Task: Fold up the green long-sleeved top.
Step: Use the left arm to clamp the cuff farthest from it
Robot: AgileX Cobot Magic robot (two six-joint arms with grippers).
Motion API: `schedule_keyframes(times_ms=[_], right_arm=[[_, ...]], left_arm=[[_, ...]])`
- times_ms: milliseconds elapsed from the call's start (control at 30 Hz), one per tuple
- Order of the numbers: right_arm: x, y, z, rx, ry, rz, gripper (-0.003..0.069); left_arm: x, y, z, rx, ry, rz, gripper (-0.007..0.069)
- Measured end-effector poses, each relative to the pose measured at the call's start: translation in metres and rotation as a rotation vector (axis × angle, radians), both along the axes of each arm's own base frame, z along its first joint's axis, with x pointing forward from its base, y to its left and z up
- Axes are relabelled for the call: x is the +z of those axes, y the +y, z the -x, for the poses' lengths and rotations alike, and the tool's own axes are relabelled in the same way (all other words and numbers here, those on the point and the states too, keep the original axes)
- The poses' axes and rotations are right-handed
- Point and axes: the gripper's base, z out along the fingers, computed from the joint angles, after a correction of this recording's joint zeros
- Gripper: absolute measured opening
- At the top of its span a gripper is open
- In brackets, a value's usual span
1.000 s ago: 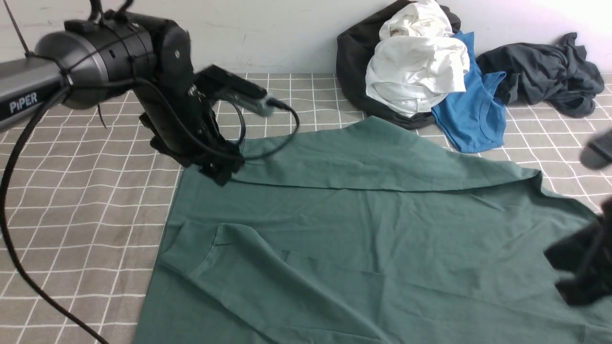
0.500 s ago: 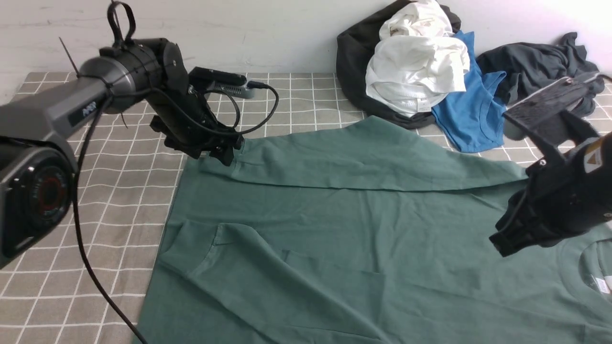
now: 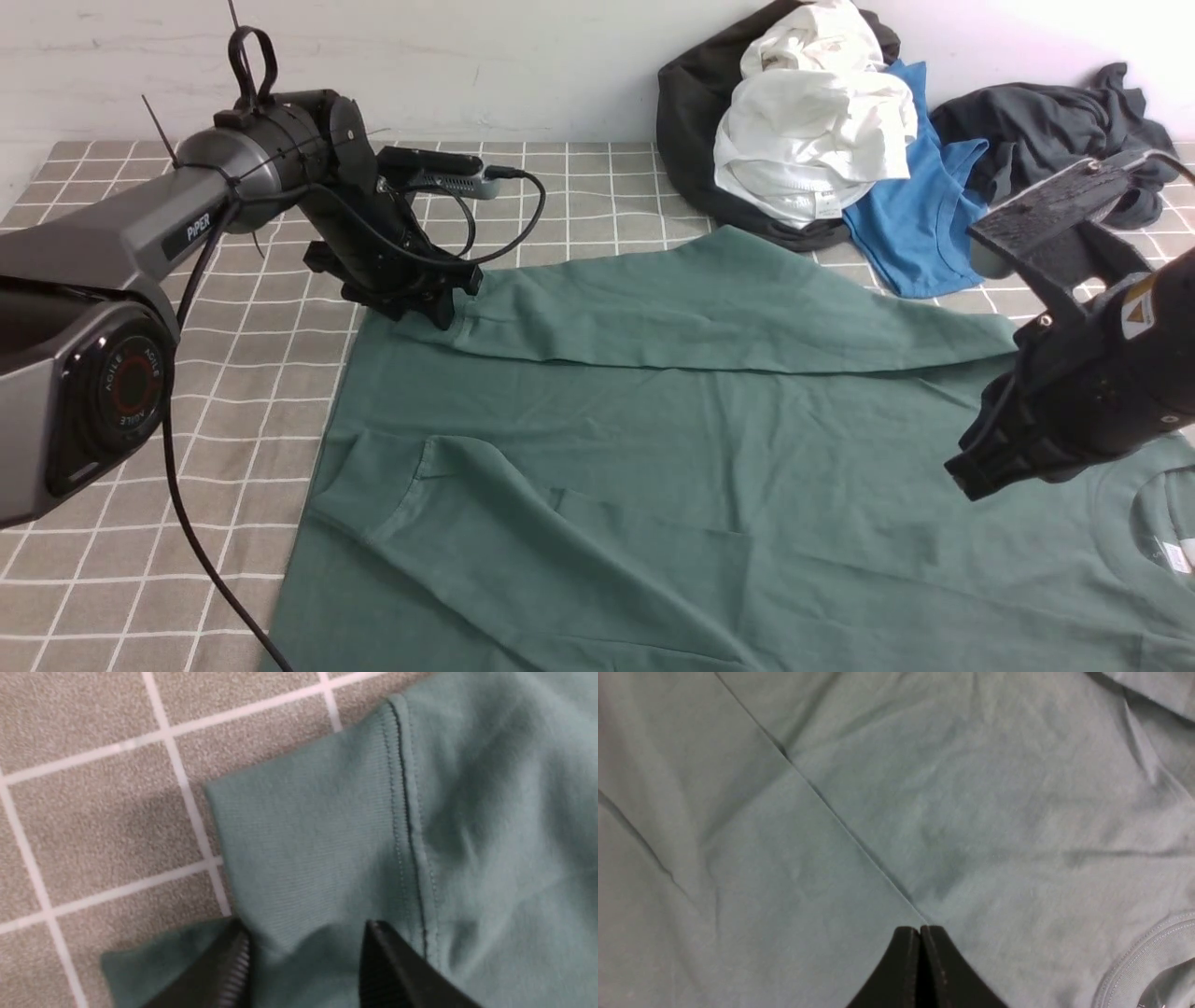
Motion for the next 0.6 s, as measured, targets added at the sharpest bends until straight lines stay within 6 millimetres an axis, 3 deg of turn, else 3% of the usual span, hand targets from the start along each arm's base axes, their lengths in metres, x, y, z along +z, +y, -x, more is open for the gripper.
schedule_keyframes(times_ms=[300, 467, 600], right_arm=[[0.000, 0.000, 0.000, 0.000, -0.001, 0.000, -0.0014], [0.000, 0.000, 0.000, 0.000, -0.003, 0.001, -0.0014], [0.002, -0.003, 0.003, 0.005, 0.003, 0.025, -0.0014]], left_arm=[[0.004, 0.000, 0.001, -0.006, 0.019, 0.003, 0.0074], [0.011, -0.001, 0.006, -0.013, 0.047, 0.012, 0.0011], [0.061, 0.000, 0.029, -0.041, 0.086, 0.025, 0.0003]])
